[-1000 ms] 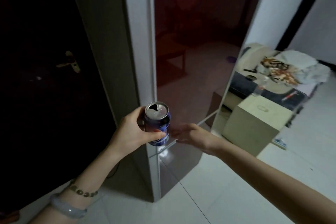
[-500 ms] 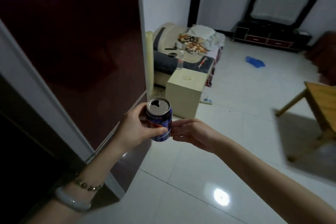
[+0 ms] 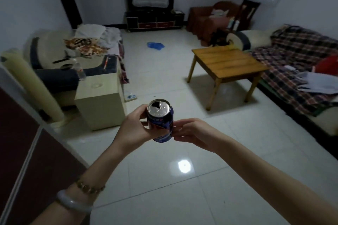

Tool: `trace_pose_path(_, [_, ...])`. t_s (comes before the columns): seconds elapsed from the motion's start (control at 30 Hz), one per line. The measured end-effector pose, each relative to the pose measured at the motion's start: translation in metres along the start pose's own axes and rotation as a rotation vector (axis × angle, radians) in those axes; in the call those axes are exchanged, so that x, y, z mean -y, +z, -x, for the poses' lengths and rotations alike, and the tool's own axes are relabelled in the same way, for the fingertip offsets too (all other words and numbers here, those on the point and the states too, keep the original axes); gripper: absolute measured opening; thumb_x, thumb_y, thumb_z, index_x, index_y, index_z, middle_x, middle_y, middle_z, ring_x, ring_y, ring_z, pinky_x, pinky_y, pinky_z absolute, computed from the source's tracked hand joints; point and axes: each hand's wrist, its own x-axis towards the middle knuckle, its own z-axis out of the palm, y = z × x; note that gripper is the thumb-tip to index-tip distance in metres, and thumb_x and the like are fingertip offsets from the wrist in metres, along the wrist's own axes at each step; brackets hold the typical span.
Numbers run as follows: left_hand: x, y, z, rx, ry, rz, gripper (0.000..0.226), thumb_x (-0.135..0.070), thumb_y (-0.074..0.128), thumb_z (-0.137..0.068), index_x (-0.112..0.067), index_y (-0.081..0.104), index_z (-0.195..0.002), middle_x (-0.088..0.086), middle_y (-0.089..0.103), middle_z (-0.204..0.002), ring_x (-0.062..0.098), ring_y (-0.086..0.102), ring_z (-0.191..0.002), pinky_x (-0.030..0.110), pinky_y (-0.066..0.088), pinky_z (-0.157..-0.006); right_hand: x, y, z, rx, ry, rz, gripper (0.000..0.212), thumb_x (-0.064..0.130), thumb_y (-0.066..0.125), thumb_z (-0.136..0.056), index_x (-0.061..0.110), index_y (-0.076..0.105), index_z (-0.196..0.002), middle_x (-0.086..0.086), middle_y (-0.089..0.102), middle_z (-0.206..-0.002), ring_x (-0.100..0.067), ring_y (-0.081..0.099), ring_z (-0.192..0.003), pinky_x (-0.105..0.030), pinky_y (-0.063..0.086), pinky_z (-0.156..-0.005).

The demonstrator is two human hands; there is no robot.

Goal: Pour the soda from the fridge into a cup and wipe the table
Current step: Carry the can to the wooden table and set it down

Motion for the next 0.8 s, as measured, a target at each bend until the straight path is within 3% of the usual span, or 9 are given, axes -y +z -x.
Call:
trace_pose_path(0.2, [-0.01,0.053,-0.042,0.191,0.123,0.004,0.062,-0.017,0.09,-0.053,-0.032,0.061,-0.106,-0.023,0.067,-0.095,-0.004,0.061,-0.092,0.008,0.046,-0.069,-0.011,-0.046,0.028,-0.237,-0.026,-0.151,0.04,-0.013,0.032,-0.083,0.003,0.065,-0.098,-0.016,0.068,-0.097,-0.024,0.062,-0.093,-0.031,0.05,-0.09])
trace_pose_path(0.37, [-0.016,0.096,-0.068,0.347,0.177,0.055,0.062,-0.011,0.089,-0.054,-0.027,0.061,-0.107,-0.015,0.067,-0.099,0.0,0.062,-0.094,0.015,0.05,-0.07,-0.028,-0.074,0.051,-0.391,-0.051,-0.241,0.041,-0.014,0.03,-0.083,0.0,0.061,-0.107,-0.018,0.066,-0.104,-0.025,0.063,-0.097,-0.033,0.05,-0.09])
trace_pose_path(0.57, [-0.027,0.148,-0.099,0.493,0.211,0.092,0.062,-0.015,0.09,-0.055,-0.024,0.06,-0.109,-0.013,0.067,-0.1,-0.001,0.062,-0.094,0.017,0.052,-0.071,-0.037,-0.12,0.066,-0.513,-0.046,-0.313,0.042,-0.012,0.033,-0.085,-0.005,0.054,-0.12,-0.024,0.061,-0.119,-0.03,0.062,-0.108,-0.032,0.053,-0.09])
trace_pose_path(0.73, [-0.039,0.203,-0.136,0.549,0.244,0.117,0.067,-0.038,0.084,-0.047,-0.024,0.06,-0.108,-0.014,0.068,-0.098,-0.002,0.062,-0.093,0.012,0.049,-0.069,-0.037,-0.18,0.066,-0.563,-0.067,-0.345,0.043,-0.013,0.033,-0.084,-0.006,0.054,-0.12,-0.025,0.06,-0.12,-0.031,0.06,-0.109,-0.033,0.052,-0.09])
trace_pose_path(0.8, [-0.044,0.23,-0.154,0.577,0.258,0.111,0.069,-0.034,0.087,-0.05,-0.023,0.059,-0.112,-0.012,0.067,-0.103,-0.003,0.061,-0.096,0.011,0.049,-0.071,-0.036,-0.212,0.064,-0.576,-0.059,-0.353,0.042,-0.013,0.033,-0.084,-0.005,0.054,-0.12,-0.024,0.06,-0.12,-0.03,0.061,-0.107,-0.032,0.053,-0.088])
